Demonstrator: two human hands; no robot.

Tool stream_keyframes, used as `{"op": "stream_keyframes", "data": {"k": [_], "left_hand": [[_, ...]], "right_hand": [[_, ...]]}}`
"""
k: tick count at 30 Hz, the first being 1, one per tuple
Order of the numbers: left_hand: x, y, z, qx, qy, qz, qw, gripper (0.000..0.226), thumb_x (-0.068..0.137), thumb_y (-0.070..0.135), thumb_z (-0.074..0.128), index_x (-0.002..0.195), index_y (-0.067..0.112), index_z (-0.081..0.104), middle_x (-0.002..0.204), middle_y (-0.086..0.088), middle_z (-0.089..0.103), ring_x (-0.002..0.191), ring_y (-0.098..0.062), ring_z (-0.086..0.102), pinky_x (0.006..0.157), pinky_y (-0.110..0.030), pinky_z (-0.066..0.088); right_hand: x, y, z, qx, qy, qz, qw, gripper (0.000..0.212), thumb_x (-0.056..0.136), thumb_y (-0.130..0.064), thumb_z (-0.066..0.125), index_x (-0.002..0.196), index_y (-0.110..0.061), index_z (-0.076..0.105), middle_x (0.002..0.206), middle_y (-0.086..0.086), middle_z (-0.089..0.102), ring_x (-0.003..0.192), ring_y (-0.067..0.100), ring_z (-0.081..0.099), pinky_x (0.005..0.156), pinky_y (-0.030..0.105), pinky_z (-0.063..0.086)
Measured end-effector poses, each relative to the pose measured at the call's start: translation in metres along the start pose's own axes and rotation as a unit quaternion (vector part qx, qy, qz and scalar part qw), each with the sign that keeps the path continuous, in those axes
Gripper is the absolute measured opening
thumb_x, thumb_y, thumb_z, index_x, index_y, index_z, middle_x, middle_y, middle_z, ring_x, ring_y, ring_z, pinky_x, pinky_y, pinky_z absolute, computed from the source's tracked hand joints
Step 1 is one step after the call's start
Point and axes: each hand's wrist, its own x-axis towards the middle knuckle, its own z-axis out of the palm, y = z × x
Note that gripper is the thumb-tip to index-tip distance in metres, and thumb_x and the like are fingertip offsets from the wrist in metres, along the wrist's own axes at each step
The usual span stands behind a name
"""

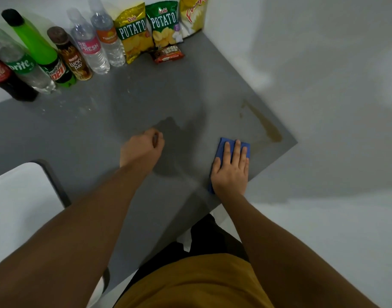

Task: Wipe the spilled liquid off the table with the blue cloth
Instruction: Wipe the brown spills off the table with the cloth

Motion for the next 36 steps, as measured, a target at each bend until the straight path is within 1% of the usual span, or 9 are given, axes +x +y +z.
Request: {"op": "stream_keyframes", "data": {"k": [3, 7, 11, 14, 18, 25, 30, 33, 36], "left_hand": [[-0.003, 0.0, 0.005, 0.006, -0.009, 0.002, 1.0, 0.029, 0.099, 0.042, 0.051, 0.107, 0.02, 0.069, 0.091, -0.022, 0.072, 0.084, -0.046, 0.066, 0.07, -0.045, 0.054], [-0.008, 0.002, 0.014, 0.014, -0.01, 0.004, 1.0, 0.029, 0.098, 0.043, 0.052, 0.107, 0.021, 0.069, 0.088, -0.023, 0.072, 0.081, -0.047, 0.067, 0.068, -0.045, 0.054], [-0.004, 0.008, 0.017, 0.009, -0.013, -0.014, 1.0, 0.028, 0.098, 0.045, 0.051, 0.107, 0.024, 0.067, 0.093, -0.02, 0.072, 0.084, -0.044, 0.068, 0.07, -0.044, 0.054], [0.005, 0.011, 0.019, 0.009, -0.023, -0.022, 0.999, 0.028, 0.098, 0.046, 0.049, 0.106, 0.024, 0.065, 0.097, -0.016, 0.071, 0.088, -0.041, 0.067, 0.07, -0.041, 0.051], [0.014, 0.019, 0.021, 0.025, 0.0, -0.019, 1.0, 0.026, 0.099, 0.042, 0.049, 0.103, 0.02, 0.062, 0.094, -0.018, 0.07, 0.086, -0.044, 0.066, 0.065, -0.041, 0.048], [0.016, 0.041, 0.026, 0.036, 0.019, -0.022, 0.999, 0.028, 0.098, 0.043, 0.049, 0.102, 0.019, 0.063, 0.096, -0.02, 0.071, 0.087, -0.044, 0.067, 0.069, -0.045, 0.052], [0.021, 0.055, 0.031, 0.025, 0.018, -0.026, 0.999, 0.029, 0.098, 0.045, 0.049, 0.101, 0.019, 0.062, 0.095, -0.019, 0.071, 0.087, -0.043, 0.067, 0.068, -0.044, 0.052], [0.023, 0.062, 0.033, 0.024, 0.016, -0.025, 0.999, 0.029, 0.098, 0.045, 0.049, 0.101, 0.019, 0.062, 0.096, -0.018, 0.071, 0.087, -0.042, 0.067, 0.068, -0.043, 0.052], [0.027, 0.067, 0.033, 0.024, 0.015, -0.022, 0.999, 0.029, 0.098, 0.045, 0.049, 0.102, 0.02, 0.062, 0.097, -0.016, 0.072, 0.088, -0.042, 0.067, 0.068, -0.042, 0.052]], "right_hand": [[-0.026, -0.029, 0.01, -0.001, -0.008, 0.009, 1.0, 0.065, 0.105, -0.045, 0.013, 0.165, -0.018, 0.007, 0.172, 0.011, -0.003, 0.159, 0.032, -0.005, 0.129, 0.047, 0.002], [-0.027, -0.043, 0.013, -0.008, 0.014, -0.054, 0.998, 0.063, 0.106, -0.042, 0.025, 0.163, -0.015, 0.022, 0.172, 0.014, 0.01, 0.159, 0.034, 0.007, 0.128, 0.049, 0.014], [0.006, -0.037, 0.008, 0.018, 0.018, -0.112, 0.993, 0.063, 0.104, -0.043, 0.03, 0.161, -0.017, 0.03, 0.171, 0.01, 0.016, 0.159, 0.03, 0.01, 0.128, 0.047, 0.016], [0.033, -0.033, 0.004, 0.032, 0.004, -0.13, 0.991, 0.062, 0.104, -0.045, 0.029, 0.161, -0.021, 0.029, 0.172, 0.007, 0.016, 0.159, 0.026, 0.007, 0.129, 0.045, 0.014], [0.065, -0.014, -0.005, 0.032, -0.016, -0.147, 0.989, 0.062, 0.105, -0.05, 0.026, 0.162, -0.024, 0.026, 0.172, 0.003, 0.013, 0.16, 0.023, 0.002, 0.13, 0.042, 0.007], [0.108, 0.051, -0.03, 0.035, 0.005, -0.081, 0.996, 0.061, 0.105, -0.045, 0.036, 0.162, -0.024, 0.028, 0.172, 0.003, 0.014, 0.16, 0.025, 0.006, 0.129, 0.039, 0.006], [0.117, 0.09, -0.038, 0.008, -0.007, -0.037, 0.999, 0.062, 0.107, -0.047, 0.029, 0.164, -0.025, 0.018, 0.173, 0.003, 0.006, 0.16, 0.025, 0.0, 0.129, 0.04, 0.0], [0.111, 0.096, -0.036, -0.004, -0.009, -0.031, 0.999, 0.063, 0.108, -0.046, 0.027, 0.165, -0.024, 0.014, 0.173, 0.004, 0.003, 0.16, 0.026, -0.001, 0.128, 0.039, -0.004], [0.102, 0.093, -0.033, -0.017, -0.012, -0.015, 1.0, 0.064, 0.108, -0.046, 0.026, 0.165, -0.022, 0.01, 0.173, 0.006, -0.001, 0.16, 0.027, -0.002, 0.129, 0.041, -0.003]]}}
